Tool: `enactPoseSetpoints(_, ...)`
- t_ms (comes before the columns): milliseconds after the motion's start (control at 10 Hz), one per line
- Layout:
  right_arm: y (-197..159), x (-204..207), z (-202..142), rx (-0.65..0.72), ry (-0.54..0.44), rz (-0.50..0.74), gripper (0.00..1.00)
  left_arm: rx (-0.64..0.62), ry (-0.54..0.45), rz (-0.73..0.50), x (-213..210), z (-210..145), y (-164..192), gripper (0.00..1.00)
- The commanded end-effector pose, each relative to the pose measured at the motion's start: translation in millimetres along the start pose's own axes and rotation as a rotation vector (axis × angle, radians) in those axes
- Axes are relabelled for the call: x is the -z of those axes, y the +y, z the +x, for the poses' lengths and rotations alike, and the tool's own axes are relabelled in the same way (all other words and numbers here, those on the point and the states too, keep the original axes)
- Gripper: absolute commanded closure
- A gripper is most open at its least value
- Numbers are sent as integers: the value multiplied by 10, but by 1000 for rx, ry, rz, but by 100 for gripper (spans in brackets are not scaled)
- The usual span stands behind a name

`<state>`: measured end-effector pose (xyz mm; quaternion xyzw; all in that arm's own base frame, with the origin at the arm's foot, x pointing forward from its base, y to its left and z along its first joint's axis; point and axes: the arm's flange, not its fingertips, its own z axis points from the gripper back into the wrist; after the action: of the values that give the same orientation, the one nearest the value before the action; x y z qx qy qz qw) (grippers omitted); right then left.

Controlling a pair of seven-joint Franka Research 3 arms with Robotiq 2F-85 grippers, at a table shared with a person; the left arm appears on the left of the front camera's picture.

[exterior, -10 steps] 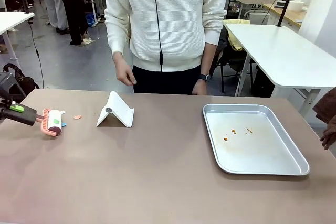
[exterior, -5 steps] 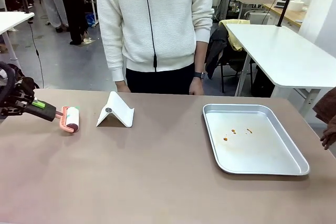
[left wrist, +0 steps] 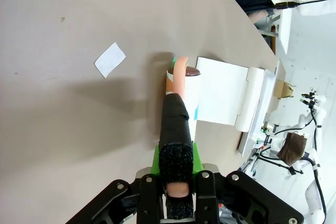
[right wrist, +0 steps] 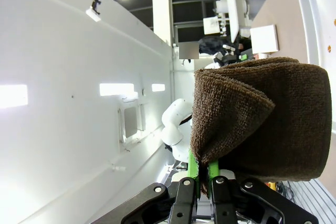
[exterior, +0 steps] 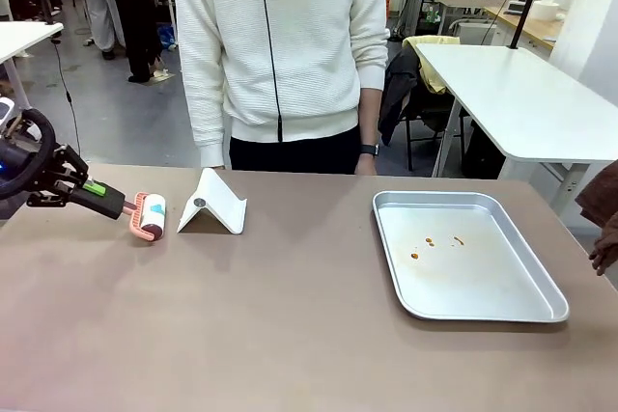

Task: Clean the surface of the table.
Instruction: If a person points to the right, clean the right side of the table with your right hand, and if they point to the left, clean the left side with your left hand.

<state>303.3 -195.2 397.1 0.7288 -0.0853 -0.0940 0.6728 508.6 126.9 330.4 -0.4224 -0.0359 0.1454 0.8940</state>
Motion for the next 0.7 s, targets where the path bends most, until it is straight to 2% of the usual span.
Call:
enactPoseSetpoints(0, 81, 10, -28, 20, 8, 0, 100, -16, 18, 60, 166, 29, 189, 78)
enactPoseSetpoints(300, 81, 10, -28, 20, 8, 0, 100, 62, -43, -105, -90, -51, 25, 78)
enactPoseSetpoints(400, 81, 10, -28, 20, 8, 0, 100, 121, -102, -236, -330, -143, -67, 78)
enactPoseSetpoints(600, 81, 10, -28, 20, 8, 0, 100, 183, -177, -359, -757, -310, -128, 78)
